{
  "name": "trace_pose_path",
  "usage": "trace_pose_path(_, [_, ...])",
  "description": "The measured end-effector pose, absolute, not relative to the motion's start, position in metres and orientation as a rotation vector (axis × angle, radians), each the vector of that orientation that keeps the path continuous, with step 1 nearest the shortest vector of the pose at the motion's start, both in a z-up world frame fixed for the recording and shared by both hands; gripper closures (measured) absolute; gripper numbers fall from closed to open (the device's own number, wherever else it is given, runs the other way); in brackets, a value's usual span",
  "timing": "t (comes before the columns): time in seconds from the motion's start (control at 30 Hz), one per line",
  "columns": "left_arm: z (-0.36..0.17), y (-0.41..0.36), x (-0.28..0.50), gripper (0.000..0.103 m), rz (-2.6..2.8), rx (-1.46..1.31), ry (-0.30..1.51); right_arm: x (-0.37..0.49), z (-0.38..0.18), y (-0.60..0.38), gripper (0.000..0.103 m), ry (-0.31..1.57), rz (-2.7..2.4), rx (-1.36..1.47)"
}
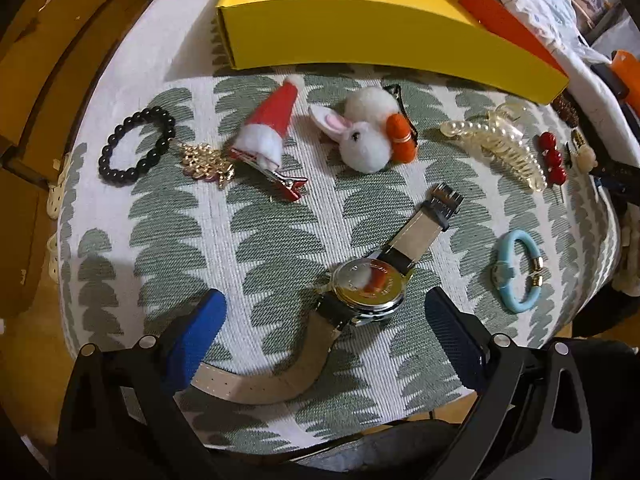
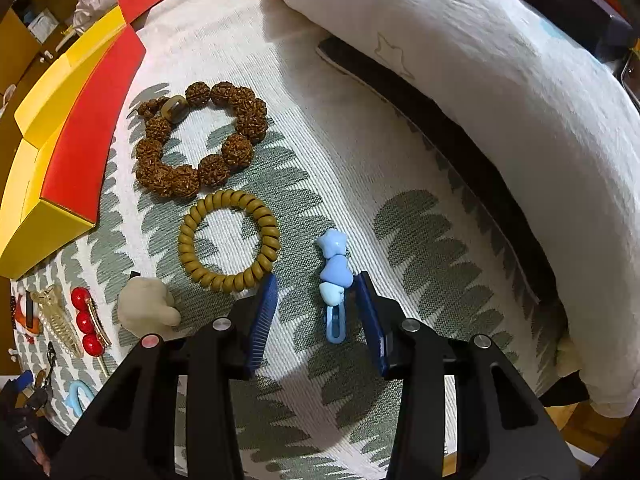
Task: Organize jewelry
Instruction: 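Close the left tool on the watch strap while the right tool grips the blue clip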
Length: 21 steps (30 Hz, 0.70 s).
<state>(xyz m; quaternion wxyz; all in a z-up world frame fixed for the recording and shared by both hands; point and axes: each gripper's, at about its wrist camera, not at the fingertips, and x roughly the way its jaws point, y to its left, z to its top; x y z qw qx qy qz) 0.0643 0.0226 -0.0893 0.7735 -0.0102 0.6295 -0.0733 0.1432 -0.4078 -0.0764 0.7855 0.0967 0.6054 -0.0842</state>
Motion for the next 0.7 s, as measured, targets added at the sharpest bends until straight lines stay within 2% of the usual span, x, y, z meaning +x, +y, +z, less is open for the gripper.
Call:
trace_pose_path(0.4, [-0.111, 0.003, 0.100, 0.007, -0.129, 0.053, 1.401, 0.146, -0.077, -0.403, 0.063, 1.298, -0.182, 0.212])
trace_pose_path(0.53, [-0.111, -0.003, 0.106, 0.017, -0.136, 0.061, 1.400, 0.146, -0.078, -0.404, 0.073, 1.293, -0.179, 0.235])
trace_pose_path(0.57, [-0.110, -0.003, 0.099, 0.024, -0.149, 0.056, 1.397, 0.145, -0.079, -0.405, 0.077, 1.292, -0.180, 0.241])
trace_pose_path(0.7, [-0.108, -0.006, 0.101, 0.039, -0.190, 0.039, 1.401, 0.146, -0.078, -0.407, 0.082, 1.290, -0.182, 0.267])
